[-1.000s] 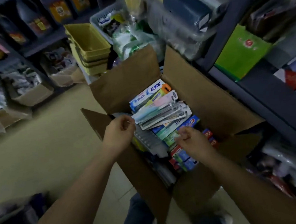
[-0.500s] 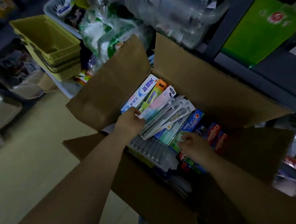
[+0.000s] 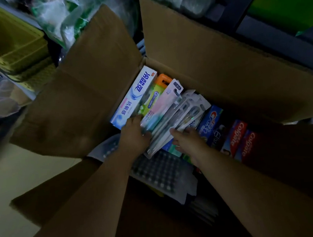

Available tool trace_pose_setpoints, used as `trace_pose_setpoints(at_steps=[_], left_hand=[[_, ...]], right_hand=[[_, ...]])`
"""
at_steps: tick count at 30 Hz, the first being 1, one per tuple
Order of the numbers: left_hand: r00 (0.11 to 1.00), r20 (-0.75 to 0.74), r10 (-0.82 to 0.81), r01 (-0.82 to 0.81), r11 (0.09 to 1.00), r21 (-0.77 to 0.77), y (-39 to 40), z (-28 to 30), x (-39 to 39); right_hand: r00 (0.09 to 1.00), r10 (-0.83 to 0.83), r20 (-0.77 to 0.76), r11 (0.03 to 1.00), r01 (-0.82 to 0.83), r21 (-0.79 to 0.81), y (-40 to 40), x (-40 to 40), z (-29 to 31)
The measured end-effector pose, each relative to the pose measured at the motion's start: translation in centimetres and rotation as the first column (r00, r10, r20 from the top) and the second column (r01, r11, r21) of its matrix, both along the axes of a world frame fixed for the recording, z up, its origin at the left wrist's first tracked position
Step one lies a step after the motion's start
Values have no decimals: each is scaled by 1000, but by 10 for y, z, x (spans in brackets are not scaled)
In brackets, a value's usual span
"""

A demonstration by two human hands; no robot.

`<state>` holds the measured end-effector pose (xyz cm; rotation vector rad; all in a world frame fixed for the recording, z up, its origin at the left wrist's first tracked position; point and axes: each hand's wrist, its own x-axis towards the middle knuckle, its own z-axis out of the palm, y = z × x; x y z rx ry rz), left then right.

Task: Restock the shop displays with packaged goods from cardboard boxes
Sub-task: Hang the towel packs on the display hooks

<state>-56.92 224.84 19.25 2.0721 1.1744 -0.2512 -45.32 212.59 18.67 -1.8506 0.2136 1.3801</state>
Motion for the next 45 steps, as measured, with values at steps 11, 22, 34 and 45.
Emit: trace_pose_setpoints(at_steps=[11, 22, 34, 45], left_hand=[[996, 84, -7, 21, 985, -172, -18, 16, -15], [987, 41, -155, 117, 872, 475, 29, 151, -59], [991, -117, -67, 94, 966, 241, 68, 184, -52], [973, -144, -178, 226, 842, 489, 38, 177, -52]], right_hand=[[997, 72, 9, 997, -72, -41, -29, -12, 11], [567, 499, 655, 855, -447, -264, -99, 22, 171], [884, 248, 395, 885, -42, -463, -216, 4, 181], [785, 425, 451, 821, -124, -557, -226, 12, 175]])
